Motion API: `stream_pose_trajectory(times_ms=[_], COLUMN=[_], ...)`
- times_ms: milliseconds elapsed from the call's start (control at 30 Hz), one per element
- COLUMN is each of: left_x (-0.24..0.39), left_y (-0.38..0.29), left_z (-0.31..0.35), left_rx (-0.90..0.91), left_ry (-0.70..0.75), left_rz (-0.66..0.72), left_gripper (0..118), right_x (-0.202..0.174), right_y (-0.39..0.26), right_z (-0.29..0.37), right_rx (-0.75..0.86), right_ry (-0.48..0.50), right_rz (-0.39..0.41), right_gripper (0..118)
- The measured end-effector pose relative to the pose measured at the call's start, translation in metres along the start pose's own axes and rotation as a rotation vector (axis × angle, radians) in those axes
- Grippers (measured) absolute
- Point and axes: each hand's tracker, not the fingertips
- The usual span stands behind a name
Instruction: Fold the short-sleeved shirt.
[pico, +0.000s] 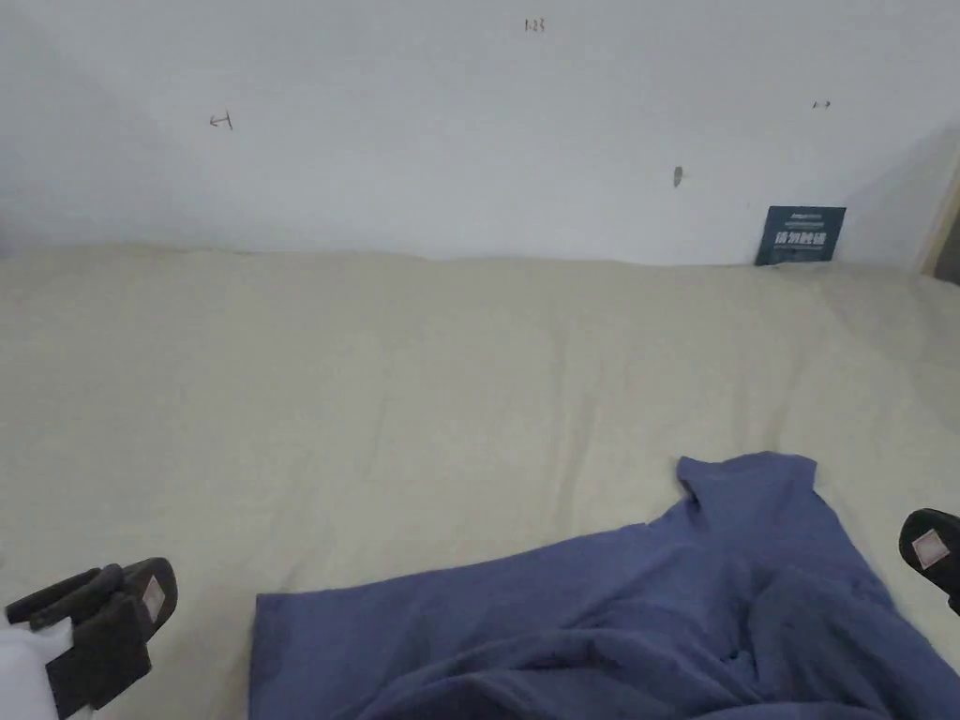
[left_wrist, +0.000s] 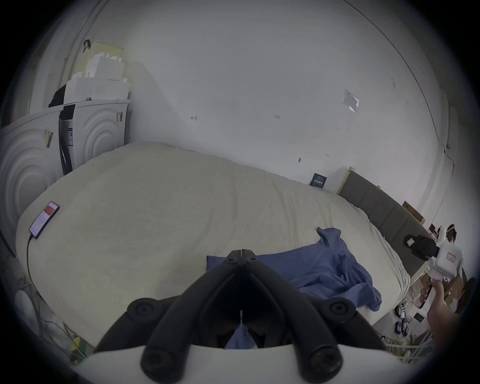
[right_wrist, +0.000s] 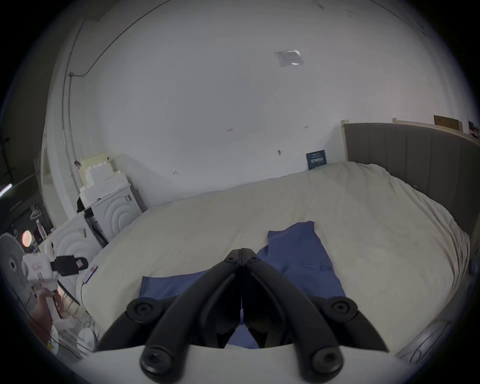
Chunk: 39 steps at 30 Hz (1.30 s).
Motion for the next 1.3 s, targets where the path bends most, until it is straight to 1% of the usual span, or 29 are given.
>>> stream_pose_trajectory(times_ms=[33,67,133,167,200,233,267,300,333,367,400,433,467,500,533,567,600,800,867,933,1033,1167,1267,1300], left_x=[0.000,-0.002,-0.007,-0.014,-0.021,-0.020,-0.022,-0.019,-0.020,-0.019,-0.020,-0.020,-0.020,-0.023,-0.025,-0.025,-0.023,-0.010,-0.010,-0.010,-0.006,-0.002,0.008,0.009], left_y=[0.006,0.015,0.029,0.040,0.049,0.049,0.048,0.046,0.041,0.034,0.030,0.024,0.022,0.017,0.016,0.014,0.011,-0.003,-0.007,-0.013,-0.018,-0.018,-0.019,-0.016], left_z=[-0.007,-0.018,-0.046,-0.069,-0.098,-0.123,-0.148,-0.171,-0.187,-0.205,-0.218,-0.231,-0.239,-0.244,-0.251,-0.257,-0.265,-0.286,-0.296,-0.303,-0.309,-0.307,-0.301,-0.299], left_rx=[-0.010,-0.025,-0.119,-0.217,-0.324,-0.445,-0.519,-0.601,-0.640,-0.689,-0.733,-0.768,-0.786,-0.787,-0.785,-0.794,-0.821,-0.882,-0.878,-0.891,-0.901,-0.899,-0.901,-0.902], left_ry=[0.015,0.045,0.106,0.107,0.094,0.100,0.101,0.128,0.158,0.160,0.170,0.194,0.188,0.172,0.162,0.158,0.151,0.246,0.242,0.266,0.296,0.307,0.322,0.325], left_rz=[0.009,0.026,0.073,0.086,0.100,0.085,0.074,0.032,-0.009,0.003,0.034,0.047,0.049,0.079,0.118,0.140,0.151,0.056,0.062,0.070,0.028,0.018,-0.076,-0.107], left_gripper=[0,0,0,0,0,0,0,0,0,0,0,0,0,11,42,80,104,103,103,105,107,107,98,88], right_x=[-0.002,-0.005,-0.008,-0.010,-0.013,-0.015,-0.015,-0.014,-0.013,-0.012,-0.008,-0.009,-0.009,-0.009,-0.006,-0.005,-0.004,0.003,0.005,0.007,0.012,0.016,0.017,0.017], right_y=[0.000,0.000,0.000,0.001,0.001,0.001,0.001,0.000,-0.001,-0.003,-0.003,-0.006,-0.009,-0.011,-0.013,-0.015,-0.017,-0.028,-0.032,-0.035,-0.040,-0.044,-0.044,-0.044], right_z=[-0.006,-0.010,-0.022,-0.027,-0.035,-0.041,-0.045,-0.048,-0.050,-0.052,-0.054,-0.056,-0.057,-0.059,-0.060,-0.061,-0.063,-0.066,-0.067,-0.069,-0.072,-0.077,-0.079,-0.080], right_rx=[-0.019,-0.028,-0.045,-0.062,-0.103,-0.120,-0.134,-0.144,-0.151,-0.157,-0.163,-0.164,-0.168,-0.179,-0.189,-0.198,-0.212,-0.243,-0.255,-0.274,-0.290,-0.309,-0.321,-0.323], right_ry=[0.013,0.006,0.019,0.025,0.009,0.000,0.018,0.046,0.078,0.092,0.086,0.079,0.073,0.070,0.070,0.072,0.078,0.104,0.108,0.105,0.107,0.100,0.110,0.112], right_rz=[0.029,0.051,0.063,0.059,0.053,0.039,0.002,-0.034,-0.063,-0.077,-0.068,-0.058,-0.049,-0.035,-0.031,-0.030,-0.035,-0.056,-0.059,-0.063,-0.079,-0.095,-0.105,-0.102], right_gripper=[2,2,2,2,2,2,2,2,2,2,2,2,2,2,2,2,2,2,2,2,2,2,2,2])
